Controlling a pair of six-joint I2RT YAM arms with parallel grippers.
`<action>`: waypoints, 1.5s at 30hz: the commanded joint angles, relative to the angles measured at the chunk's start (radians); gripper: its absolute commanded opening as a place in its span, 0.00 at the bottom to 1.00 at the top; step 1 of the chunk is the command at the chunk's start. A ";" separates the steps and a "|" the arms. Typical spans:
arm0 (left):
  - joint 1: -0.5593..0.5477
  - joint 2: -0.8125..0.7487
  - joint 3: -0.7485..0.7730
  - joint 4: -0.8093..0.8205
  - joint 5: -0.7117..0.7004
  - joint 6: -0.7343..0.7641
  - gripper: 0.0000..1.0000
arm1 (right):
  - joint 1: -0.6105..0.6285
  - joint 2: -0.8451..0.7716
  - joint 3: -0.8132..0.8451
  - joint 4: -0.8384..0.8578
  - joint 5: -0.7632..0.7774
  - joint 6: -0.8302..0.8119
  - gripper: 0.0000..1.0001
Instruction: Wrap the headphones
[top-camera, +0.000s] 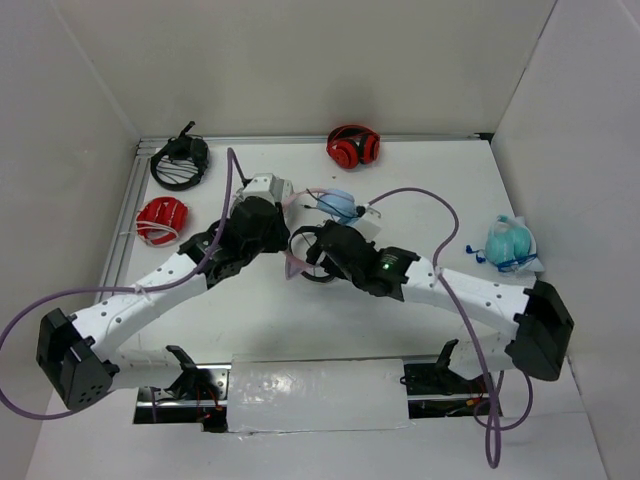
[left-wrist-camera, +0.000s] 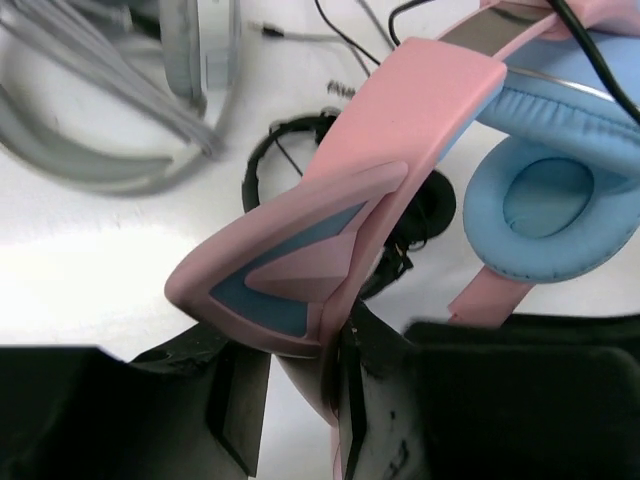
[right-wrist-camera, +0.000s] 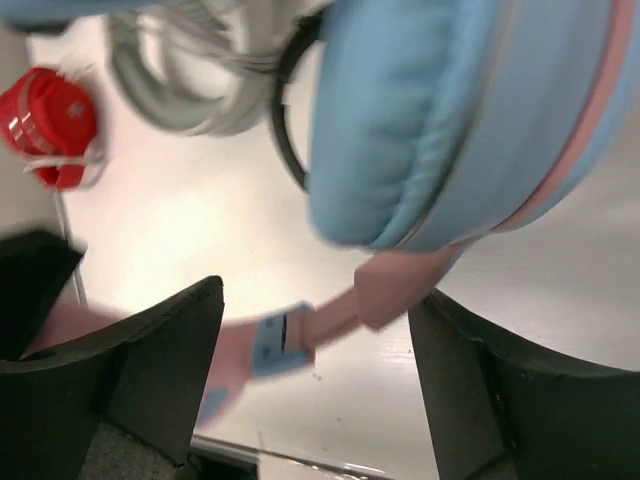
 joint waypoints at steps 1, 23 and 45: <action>0.036 -0.050 0.074 0.163 0.008 0.173 0.00 | 0.030 -0.137 0.042 0.099 0.024 -0.294 0.82; 0.340 -0.211 0.200 0.234 0.703 0.458 0.00 | -0.132 -0.765 -0.281 0.215 0.112 -0.775 1.00; 0.346 -0.211 0.695 -0.033 0.811 0.322 0.00 | -0.441 -0.125 -0.369 1.110 -0.782 -1.307 1.00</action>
